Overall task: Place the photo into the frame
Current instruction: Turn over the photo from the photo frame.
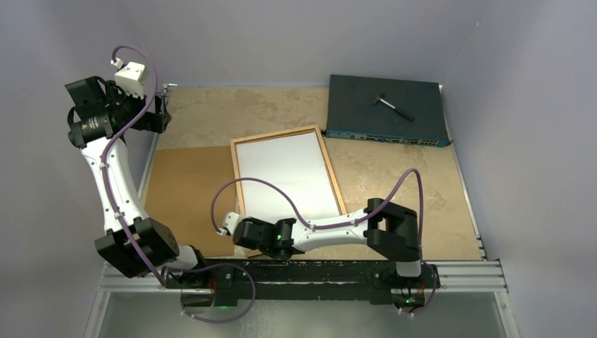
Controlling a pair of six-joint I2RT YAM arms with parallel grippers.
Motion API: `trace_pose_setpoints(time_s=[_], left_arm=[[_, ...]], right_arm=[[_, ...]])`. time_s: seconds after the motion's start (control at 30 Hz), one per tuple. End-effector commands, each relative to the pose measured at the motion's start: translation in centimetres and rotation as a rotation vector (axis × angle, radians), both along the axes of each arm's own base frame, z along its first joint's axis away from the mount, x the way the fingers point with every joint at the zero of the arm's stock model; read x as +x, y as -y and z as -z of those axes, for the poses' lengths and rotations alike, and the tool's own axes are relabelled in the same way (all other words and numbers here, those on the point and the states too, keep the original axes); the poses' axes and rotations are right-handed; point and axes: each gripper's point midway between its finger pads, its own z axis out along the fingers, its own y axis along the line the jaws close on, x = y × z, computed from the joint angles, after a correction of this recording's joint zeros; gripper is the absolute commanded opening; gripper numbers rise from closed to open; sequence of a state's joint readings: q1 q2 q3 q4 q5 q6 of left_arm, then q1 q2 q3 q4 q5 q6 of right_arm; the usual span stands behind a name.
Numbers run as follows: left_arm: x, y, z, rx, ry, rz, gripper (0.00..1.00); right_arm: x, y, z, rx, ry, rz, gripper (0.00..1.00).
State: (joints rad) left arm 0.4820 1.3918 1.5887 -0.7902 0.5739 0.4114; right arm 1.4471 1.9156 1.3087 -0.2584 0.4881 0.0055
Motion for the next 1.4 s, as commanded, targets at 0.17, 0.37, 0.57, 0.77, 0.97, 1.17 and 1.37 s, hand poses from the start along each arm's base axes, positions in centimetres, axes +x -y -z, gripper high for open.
trace_pose_setpoints(time_s=[0.17,0.37,0.57,0.77,0.97,1.17,1.37], left_arm=[[-0.3,0.7,-1.2,0.023,0.051,0.032,1.00],[-0.3,0.7,-1.0,0.020,0.047,0.034,1.00],[-0.4,0.8,-1.0,0.024,0.049,0.039,1.00],[-0.4,1.0,-1.2,0.026,0.055,0.047,1.00],[-0.6,1.0,-1.2,0.039,0.053,0.054,1.00],[-0.6,1.1,-0.8,0.027,0.036,0.064,1.00],[0.0,0.7,0.5,0.003,-0.003,0.051,1.00]], right_arm=[[0.6,-0.5,-2.3,0.057,0.057,-0.021,0.09],[0.5,0.3,-2.1,0.046,0.050,-0.005,0.17],[0.5,0.9,-2.5,0.064,0.048,0.011,0.42],[-0.1,-0.5,-3.8,0.125,0.004,0.016,0.99],[-1.1,-1.4,-4.6,0.153,-0.055,-0.011,0.99],[-1.8,-0.7,-6.3,0.184,-0.087,-0.034,0.99],[3.3,-0.5,-12.8,0.459,-0.167,0.197,0.99]])
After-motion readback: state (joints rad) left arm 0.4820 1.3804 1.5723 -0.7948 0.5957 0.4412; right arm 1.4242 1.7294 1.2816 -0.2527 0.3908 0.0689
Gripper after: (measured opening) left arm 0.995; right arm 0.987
